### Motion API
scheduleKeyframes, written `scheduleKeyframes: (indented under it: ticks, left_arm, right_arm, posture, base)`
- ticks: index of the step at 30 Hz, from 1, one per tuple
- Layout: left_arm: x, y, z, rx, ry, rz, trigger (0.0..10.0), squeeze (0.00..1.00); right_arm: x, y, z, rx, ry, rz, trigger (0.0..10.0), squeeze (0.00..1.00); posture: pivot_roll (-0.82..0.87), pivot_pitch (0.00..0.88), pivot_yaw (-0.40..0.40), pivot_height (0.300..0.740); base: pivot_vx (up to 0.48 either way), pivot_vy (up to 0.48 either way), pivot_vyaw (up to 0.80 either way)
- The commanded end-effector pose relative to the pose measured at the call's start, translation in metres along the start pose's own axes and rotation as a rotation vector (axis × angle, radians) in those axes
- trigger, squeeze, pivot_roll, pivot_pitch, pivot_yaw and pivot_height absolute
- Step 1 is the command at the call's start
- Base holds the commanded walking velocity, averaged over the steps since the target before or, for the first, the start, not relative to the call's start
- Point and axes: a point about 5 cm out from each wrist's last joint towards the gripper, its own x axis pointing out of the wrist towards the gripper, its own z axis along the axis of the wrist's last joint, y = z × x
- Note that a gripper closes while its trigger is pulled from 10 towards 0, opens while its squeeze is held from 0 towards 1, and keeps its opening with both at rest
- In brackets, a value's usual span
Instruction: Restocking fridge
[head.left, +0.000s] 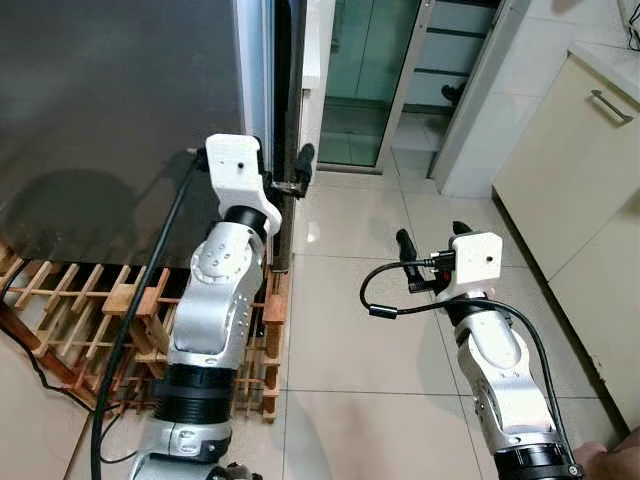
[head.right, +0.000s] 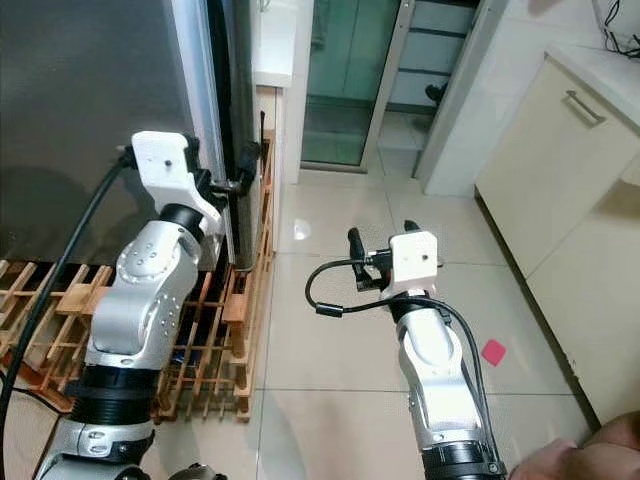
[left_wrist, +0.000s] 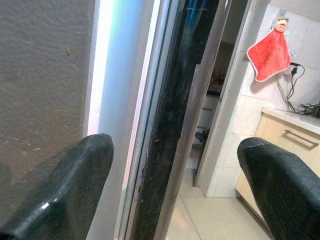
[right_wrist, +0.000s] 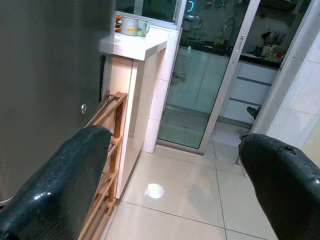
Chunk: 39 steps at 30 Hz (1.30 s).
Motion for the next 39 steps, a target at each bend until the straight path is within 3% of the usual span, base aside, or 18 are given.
scheduleKeyframes:
  ticks: [1,6,9,11,16,17,18,20,23,25,26,30,32,33,34,35,37,39]
  left_arm:
    - [0.004,-0.007,0.000,0.002,0.010,-0.037,10.0,0.00]
    - [0.010,-0.010,-0.007,0.036,0.029,-0.039,10.0,0.00]
    - [0.030,-0.026,-0.023,0.054,0.086,-0.050,10.0,0.00]
    - [0.034,-0.029,-0.024,0.051,0.096,-0.057,10.0,0.00]
    - [0.053,-0.055,-0.011,0.000,0.055,-0.160,10.0,0.00]
    - [0.054,-0.087,0.009,-0.082,-0.026,-0.350,10.0,0.00]
    - [0.054,-0.087,0.009,-0.082,-0.026,-0.350,10.0,0.00]
    - [0.049,-0.113,0.028,-0.188,-0.086,-0.526,10.0,0.00]
    - [0.033,-0.132,0.056,-0.371,-0.175,-0.739,10.0,0.00]
    - [0.033,-0.132,0.056,-0.371,-0.175,-0.739,10.0,0.00]
    - [0.022,-0.125,0.069,-0.491,-0.209,-0.827,10.0,0.00]
    - [0.015,-0.106,0.073,-0.559,-0.218,-0.828,10.0,0.00]
    - [0.016,-0.079,0.066,-0.563,-0.209,-0.719,10.0,0.00]
    - [0.023,-0.051,0.054,-0.520,-0.184,-0.535,10.0,0.00]
    - [0.023,-0.051,0.054,-0.520,-0.184,-0.535,10.0,0.00]
    - [0.026,-0.032,0.046,-0.487,-0.168,-0.407,10.0,0.00]
    - [0.022,0.007,0.030,-0.306,-0.132,-0.206,10.0,0.00]
    - [0.014,0.017,0.027,-0.242,-0.117,-0.187,10.0,0.00]
  right_arm:
    - [0.001,-0.005,0.001,-0.019,-0.010,-0.019,10.0,0.00]
    - [0.001,-0.005,-0.001,-0.020,-0.004,-0.017,10.0,0.00]
    - [0.005,-0.001,-0.001,-0.016,-0.002,-0.005,10.0,0.00]
    - [0.005,0.000,-0.001,-0.015,-0.003,-0.001,10.0,0.00]
    - [0.004,0.001,-0.004,-0.020,0.015,0.023,10.0,0.00]
    - [0.004,-0.002,-0.002,-0.029,0.002,0.013,10.0,0.00]
    - [0.004,-0.002,-0.002,-0.029,0.002,0.013,10.0,0.00]
    - [0.006,-0.002,0.004,-0.042,-0.021,0.016,10.0,0.00]
    - [0.010,0.000,0.013,-0.051,-0.050,0.031,10.0,0.00]
    - [0.010,0.000,0.013,-0.051,-0.050,0.031,10.0,0.00]
    - [0.012,0.002,0.012,-0.046,-0.045,0.048,10.0,0.00]
    - [0.013,0.004,0.008,-0.035,-0.026,0.061,10.0,0.00]
    - [0.014,0.005,0.007,-0.034,-0.020,0.071,10.0,0.00]
    - [0.017,0.004,0.007,-0.032,-0.015,0.069,10.0,0.00]
    - [0.017,0.004,0.007,-0.032,-0.015,0.069,10.0,0.00]
    - [0.019,0.004,0.006,-0.029,-0.012,0.067,10.0,0.00]
    - [0.026,0.003,0.007,-0.005,-0.007,0.055,10.0,0.00]
    - [0.029,0.002,0.008,0.004,-0.006,0.053,10.0,0.00]
  posture:
    - [-0.01,0.000,-0.064,0.740]
    - [0.00,0.000,-0.063,0.740]
    - [-0.01,0.000,-0.066,0.740]
    - [-0.01,0.000,-0.066,0.740]
    - [-0.03,0.000,-0.060,0.740]
    - [-0.04,0.000,-0.052,0.740]
    - [-0.04,0.000,-0.052,0.740]
    - [-0.05,0.000,-0.051,0.740]
    - [-0.05,0.000,-0.062,0.740]
    - [-0.05,0.000,-0.062,0.740]
    - [-0.03,0.000,-0.078,0.740]
    - [-0.02,0.000,-0.082,0.740]
    - [-0.02,0.000,-0.082,0.740]
    - [0.01,0.000,-0.086,0.740]
    - [0.01,0.000,-0.086,0.740]
    - [0.01,0.000,-0.086,0.740]
    - [0.04,0.000,-0.093,0.740]
    - [0.04,0.000,-0.093,0.740]
  base:
    - [0.000,0.000,0.00]
    - [0.000,0.000,0.00]
    - [0.000,0.000,0.00]
    - [0.000,0.000,0.00]
    - [0.000,0.000,0.00]
    - [0.000,0.000,0.00]
    - [0.000,0.000,0.00]
    - [0.000,0.000,0.00]
    - [0.000,0.000,0.00]
    - [0.000,0.000,0.00]
    - [0.000,0.000,0.00]
    - [0.000,0.000,0.00]
    - [0.000,0.000,0.00]
    - [0.000,0.000,0.00]
    - [0.000,0.000,0.00]
    - [0.000,0.000,0.00]
    - [0.000,0.000,0.00]
    - [0.000,0.000,0.00]
